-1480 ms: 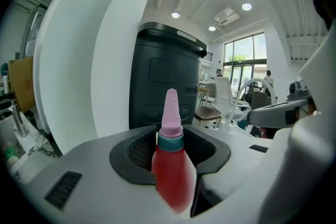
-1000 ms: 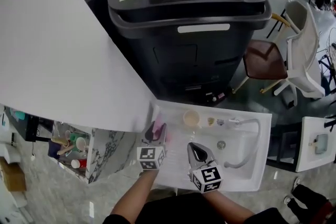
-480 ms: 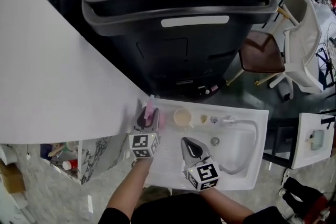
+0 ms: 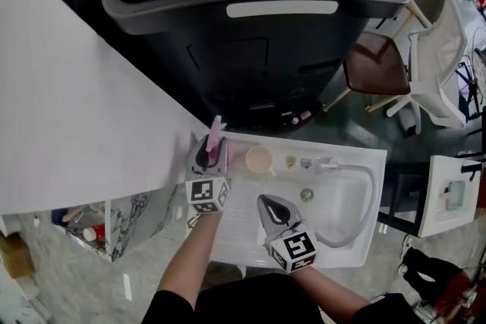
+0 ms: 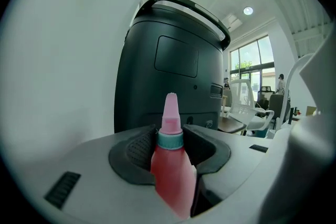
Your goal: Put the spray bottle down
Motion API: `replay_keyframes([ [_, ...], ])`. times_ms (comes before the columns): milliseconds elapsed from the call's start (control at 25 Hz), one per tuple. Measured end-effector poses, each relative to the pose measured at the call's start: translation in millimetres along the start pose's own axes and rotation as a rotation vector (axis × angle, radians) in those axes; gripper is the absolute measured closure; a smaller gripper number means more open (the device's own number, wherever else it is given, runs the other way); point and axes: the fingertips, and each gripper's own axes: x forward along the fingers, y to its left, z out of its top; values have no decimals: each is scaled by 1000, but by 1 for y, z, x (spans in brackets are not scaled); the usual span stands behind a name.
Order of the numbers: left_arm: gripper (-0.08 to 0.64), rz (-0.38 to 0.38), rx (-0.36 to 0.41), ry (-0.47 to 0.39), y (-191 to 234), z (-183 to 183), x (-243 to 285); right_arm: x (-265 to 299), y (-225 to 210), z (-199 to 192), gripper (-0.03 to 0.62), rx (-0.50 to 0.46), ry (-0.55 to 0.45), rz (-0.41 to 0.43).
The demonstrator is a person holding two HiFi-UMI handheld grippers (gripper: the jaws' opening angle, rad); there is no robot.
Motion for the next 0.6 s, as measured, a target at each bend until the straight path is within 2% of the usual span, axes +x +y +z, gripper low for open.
replay_keyframes([
  [200, 388, 43, -11, -59, 10, 9, -2, -3, 5, 2, 594, -12, 1, 7],
  [360, 388, 30, -8, -75, 9, 10, 3, -2, 6, 1, 594, -14, -1, 18],
  [520, 388, 15, -36, -67, 1, 1, -1, -6, 6, -2, 594, -24, 7, 24],
  [600, 387, -2, -11, -60, -7, -4, -7, -8, 7, -3, 594, -26, 10, 24],
])
